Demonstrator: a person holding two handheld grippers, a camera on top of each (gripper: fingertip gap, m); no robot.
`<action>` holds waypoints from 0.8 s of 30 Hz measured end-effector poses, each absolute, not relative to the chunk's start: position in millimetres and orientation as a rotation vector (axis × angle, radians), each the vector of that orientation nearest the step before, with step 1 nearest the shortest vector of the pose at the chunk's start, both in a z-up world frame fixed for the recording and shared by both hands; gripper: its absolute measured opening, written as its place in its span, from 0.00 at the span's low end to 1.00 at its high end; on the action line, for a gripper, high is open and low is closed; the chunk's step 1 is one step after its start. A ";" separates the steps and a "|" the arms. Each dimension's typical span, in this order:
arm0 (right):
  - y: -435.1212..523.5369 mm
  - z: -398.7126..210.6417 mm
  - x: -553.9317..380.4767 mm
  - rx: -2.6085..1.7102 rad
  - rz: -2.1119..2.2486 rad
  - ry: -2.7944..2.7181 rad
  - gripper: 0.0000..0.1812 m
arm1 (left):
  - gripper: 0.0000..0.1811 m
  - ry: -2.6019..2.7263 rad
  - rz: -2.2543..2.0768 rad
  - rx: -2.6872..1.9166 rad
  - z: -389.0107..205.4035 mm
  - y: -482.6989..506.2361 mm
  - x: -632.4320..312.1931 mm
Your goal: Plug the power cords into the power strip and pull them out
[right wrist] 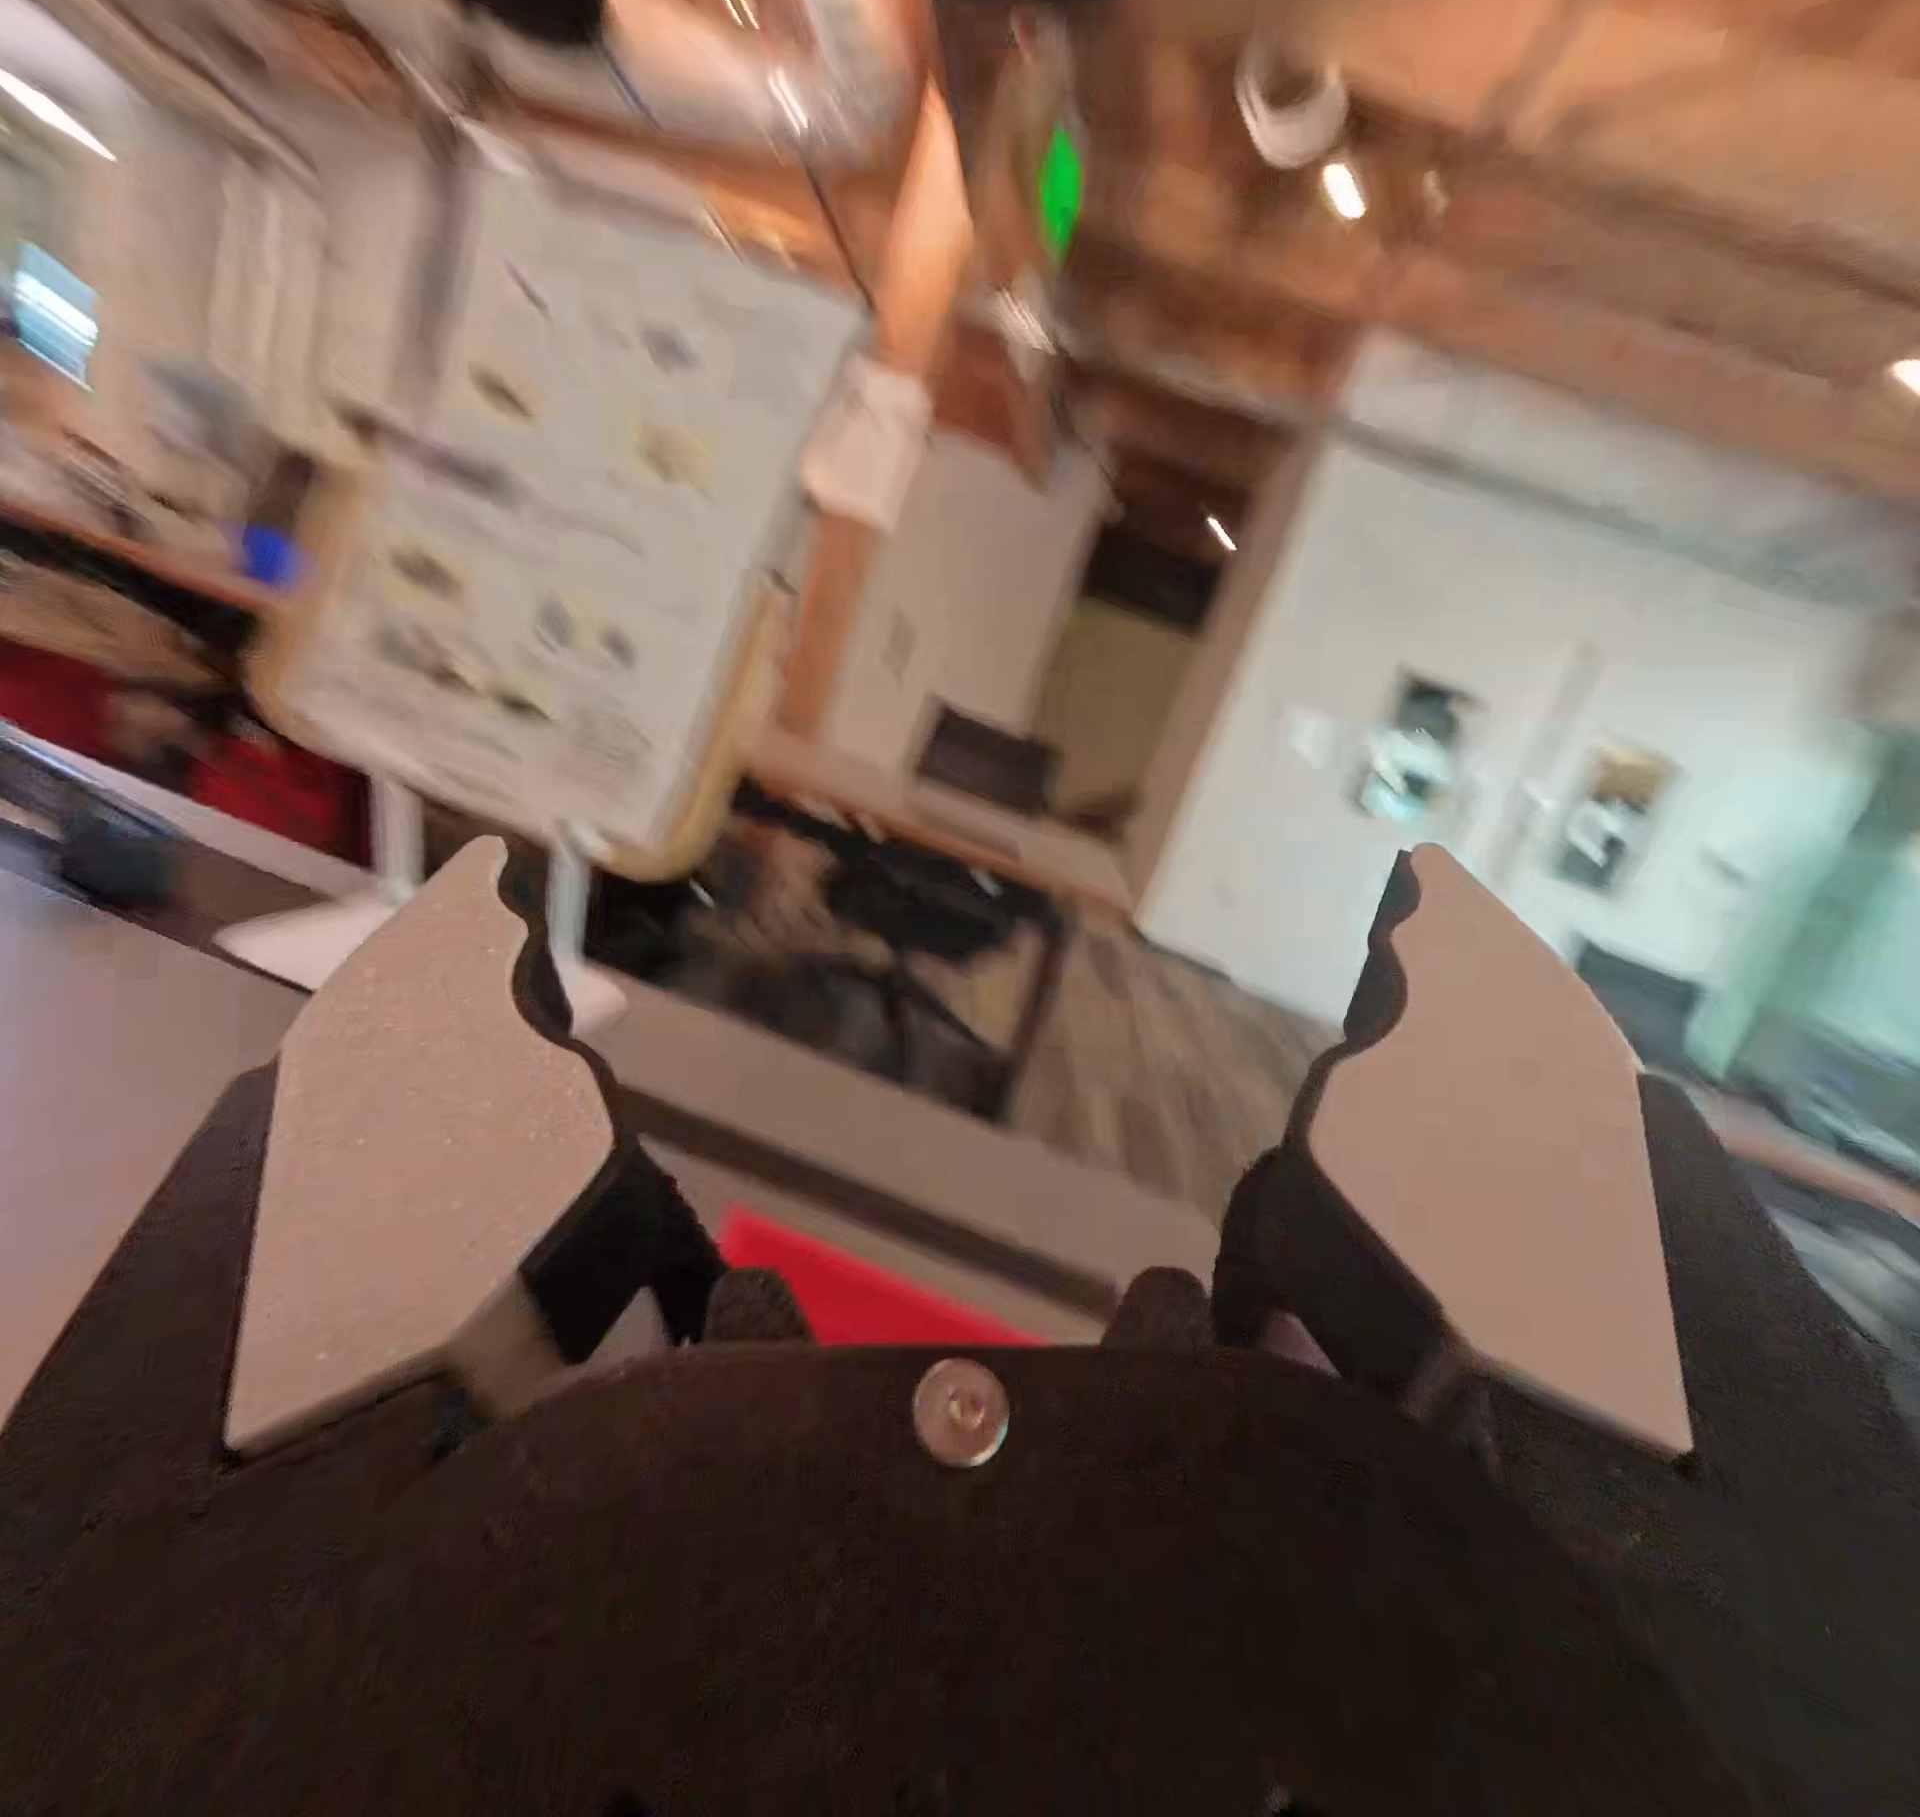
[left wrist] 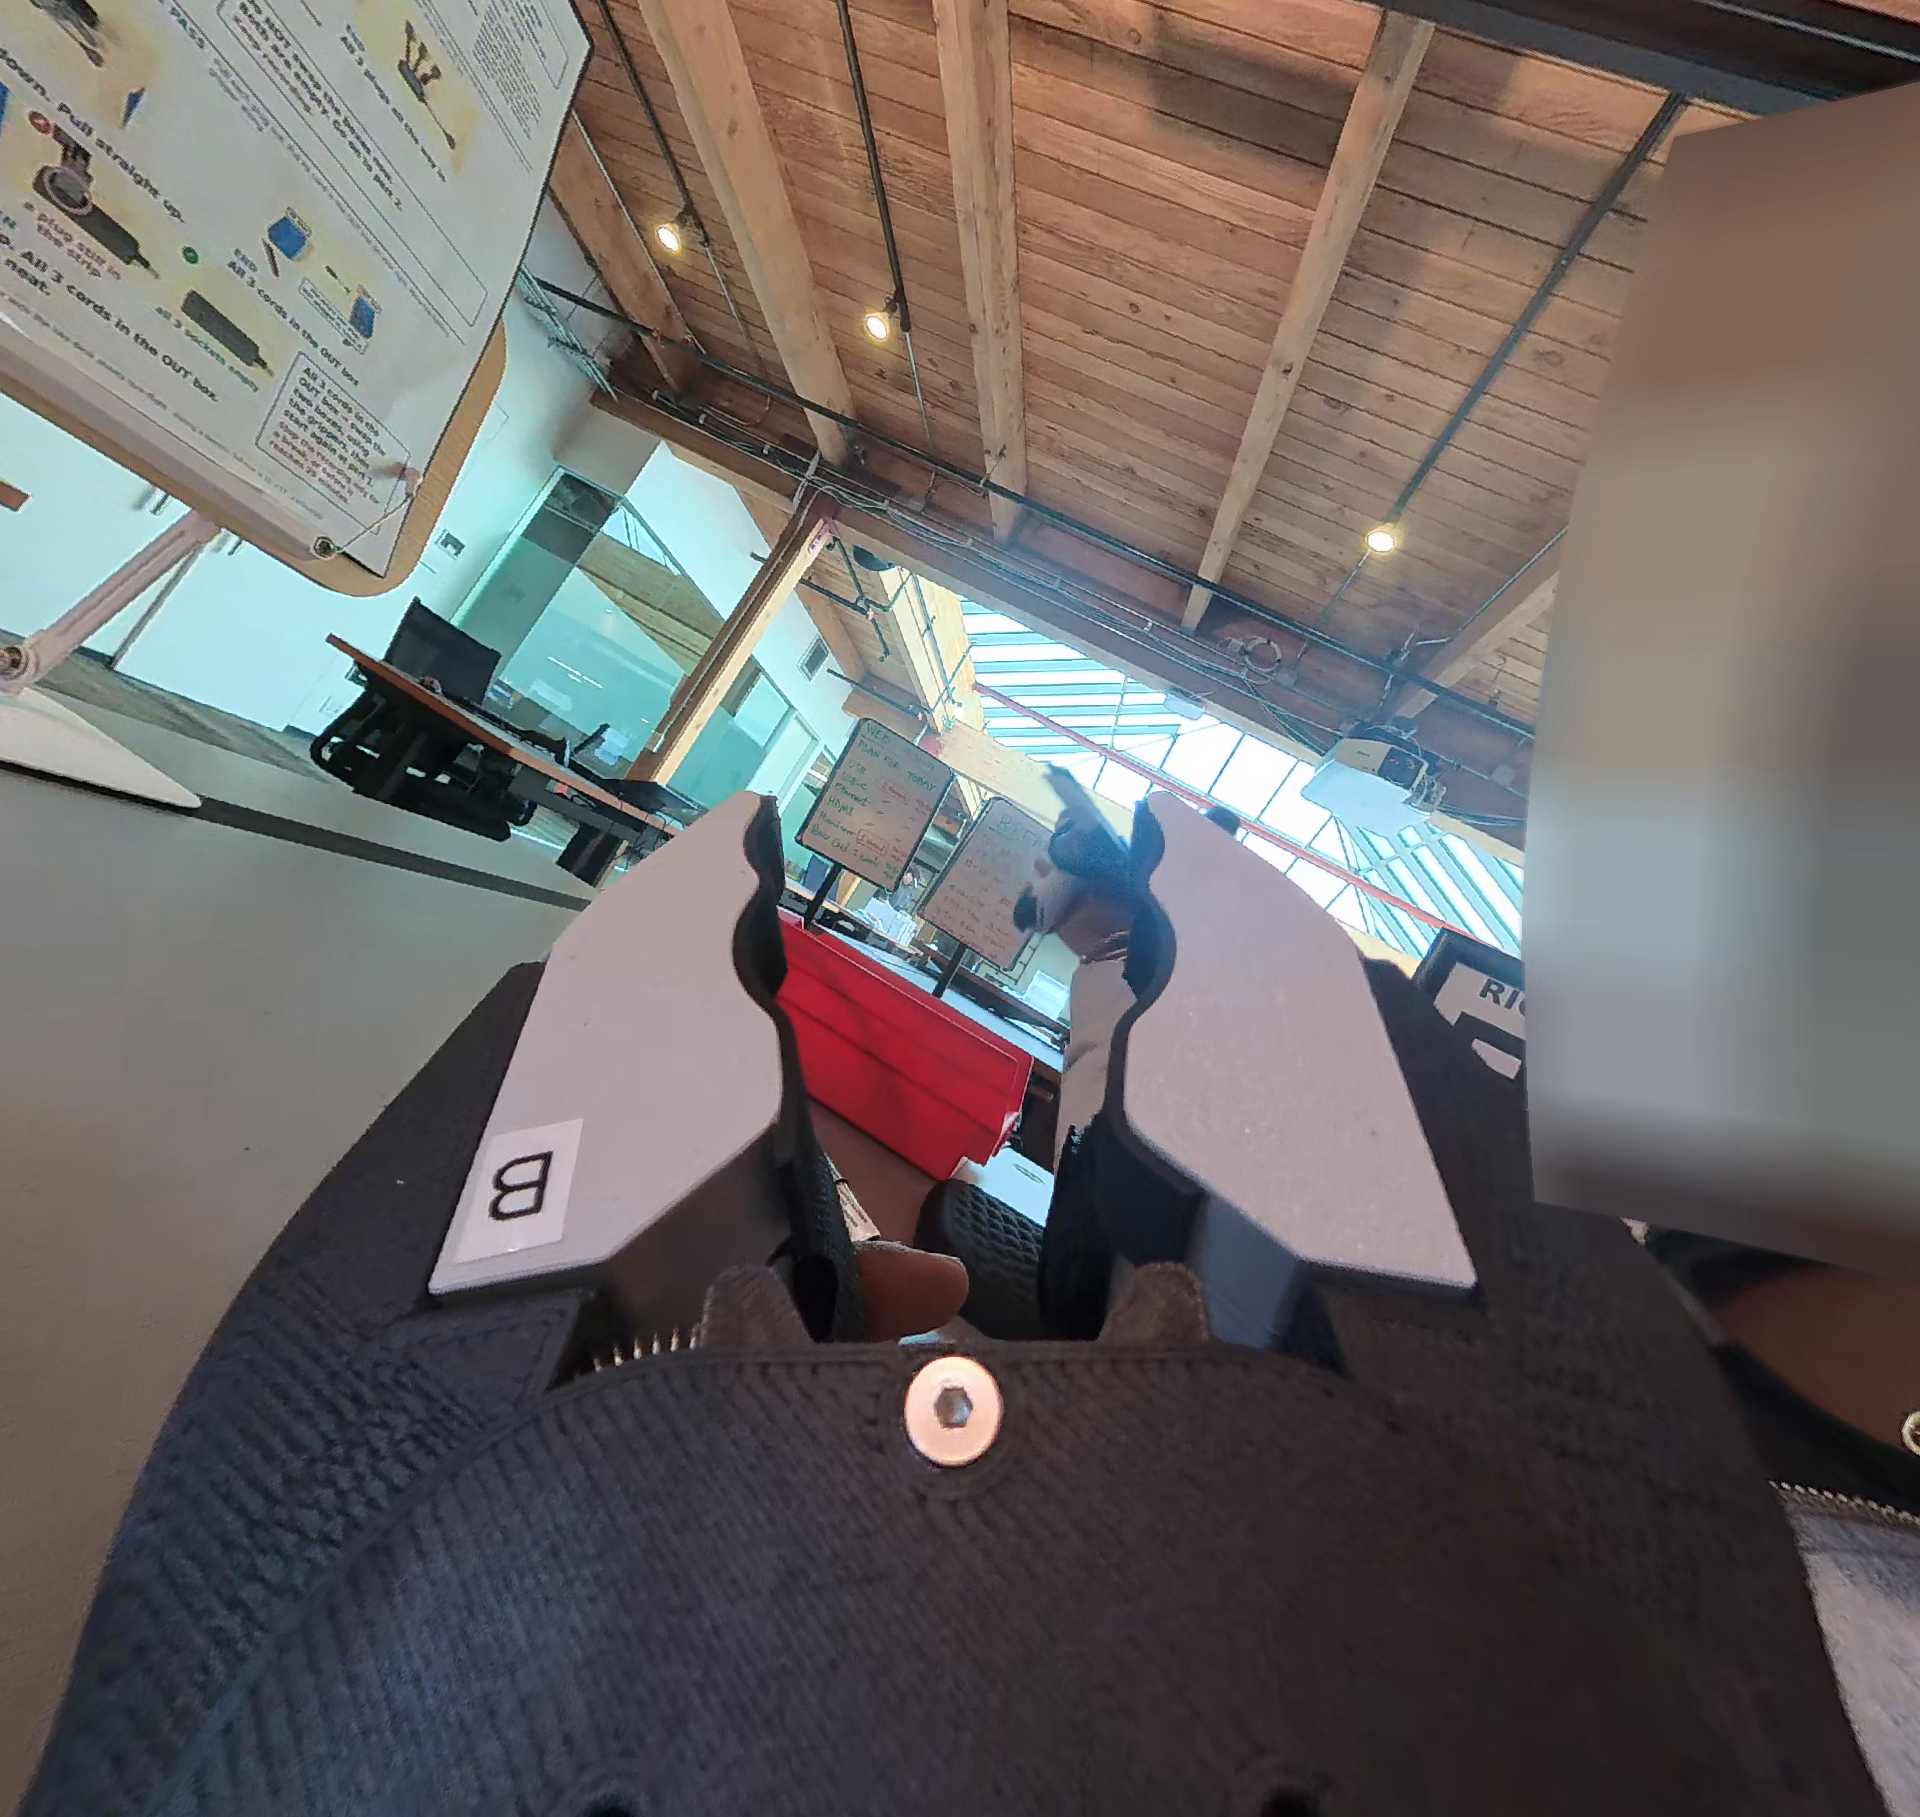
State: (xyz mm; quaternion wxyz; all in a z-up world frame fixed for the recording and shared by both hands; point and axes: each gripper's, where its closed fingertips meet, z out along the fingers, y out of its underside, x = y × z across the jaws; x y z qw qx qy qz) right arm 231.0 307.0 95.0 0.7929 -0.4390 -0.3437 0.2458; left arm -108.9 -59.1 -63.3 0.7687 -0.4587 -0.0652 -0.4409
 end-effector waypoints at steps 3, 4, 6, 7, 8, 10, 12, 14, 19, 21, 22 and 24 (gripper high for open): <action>247.6 120.0 212.5 -0.735 0.802 -0.843 0.80 | 0.35 -0.143 -0.958 -0.991 -62.7 -59.6 -109.2; 229.6 126.3 209.5 -0.665 0.858 -0.878 0.80 | 0.35 -0.142 -0.959 -0.990 -62.5 -59.9 -109.1; 198.7 142.3 209.7 -0.523 0.941 -0.896 0.78 | 0.35 -0.140 -0.956 -0.992 -62.6 -59.8 -108.7; 187.5 151.0 210.7 -0.478 0.977 -0.881 0.75 | 0.35 -0.139 -0.956 -0.994 -62.7 -59.7 -108.3; 178.3 157.9 209.8 -0.455 1.007 -0.872 0.71 | 0.35 -0.137 -0.956 -0.995 -62.6 -59.7 -108.0; 160.3 163.4 200.1 -0.443 1.027 -0.909 0.64 | 0.35 -0.135 -0.954 -0.996 -62.5 -59.9 -107.7; 141.3 158.2 181.1 -0.448 0.976 -1.021 0.59 | 0.35 -0.133 -0.952 -0.994 -62.1 -60.2 -107.6; 124.3 140.7 155.7 -0.491 0.880 -1.194 0.58 | 0.35 -0.132 -0.954 -0.993 -61.8 -60.5 -107.3; 89.6 38.0 102.9 -0.709 0.577 -1.874 0.42 | 0.35 -0.132 -0.955 -0.995 -61.9 -60.5 -106.9; 81.2 17.8 86.6 -0.829 0.520 -2.004 0.35 | 0.35 -0.133 -0.957 -0.992 -61.5 -60.8 -107.2; 74.1 9.7 78.5 -0.879 0.521 -2.064 0.33 | 0.35 -0.134 -0.957 -0.991 -61.5 -60.8 -107.3; 54.9 -10.7 66.2 -0.908 0.522 -2.218 0.32 | 0.35 -0.131 -0.957 -0.991 -61.2 -61.2 -106.9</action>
